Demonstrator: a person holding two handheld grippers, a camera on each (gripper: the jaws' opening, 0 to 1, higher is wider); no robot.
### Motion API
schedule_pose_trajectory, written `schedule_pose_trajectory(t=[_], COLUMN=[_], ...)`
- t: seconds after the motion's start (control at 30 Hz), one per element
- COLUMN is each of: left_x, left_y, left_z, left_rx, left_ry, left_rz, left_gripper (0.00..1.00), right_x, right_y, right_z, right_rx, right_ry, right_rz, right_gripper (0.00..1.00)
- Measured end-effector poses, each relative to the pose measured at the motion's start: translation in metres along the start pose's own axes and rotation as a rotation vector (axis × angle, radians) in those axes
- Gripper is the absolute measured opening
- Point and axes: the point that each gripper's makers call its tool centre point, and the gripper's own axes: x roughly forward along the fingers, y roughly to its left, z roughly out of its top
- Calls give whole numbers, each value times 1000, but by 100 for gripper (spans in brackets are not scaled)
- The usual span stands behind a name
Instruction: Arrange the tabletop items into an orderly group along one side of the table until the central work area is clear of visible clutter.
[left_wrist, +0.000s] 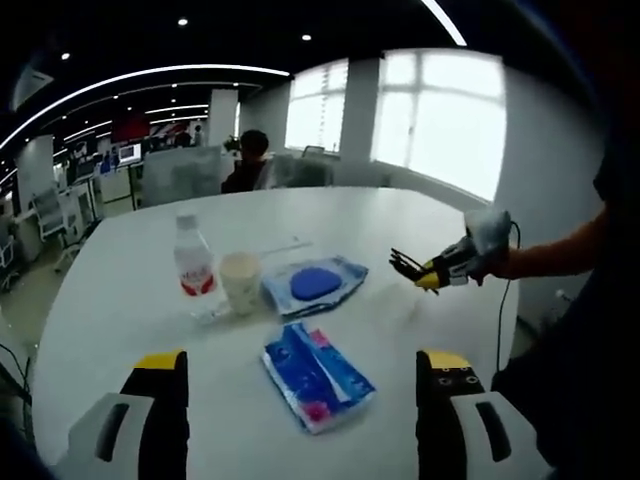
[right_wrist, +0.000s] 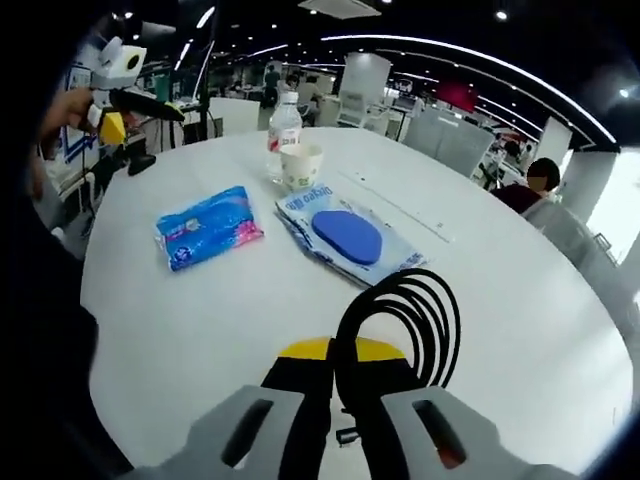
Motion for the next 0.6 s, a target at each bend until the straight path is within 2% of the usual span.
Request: schedule_pose_trajectory(t=[0.3, 0.6], left_x=[-3, -5], left_y=[-10, -17], left_z=[-9, -19], left_rx=[-16, 0], left_ry=[8, 34], left_rz=[0, -1], left_gripper=[92, 91], right_x=[13, 17], right_y=[5, 10], right_z=[-15, -17], right_rx=[11, 55], right_ry=[49, 71], right_rz=[23, 40], right_gripper=[2, 4])
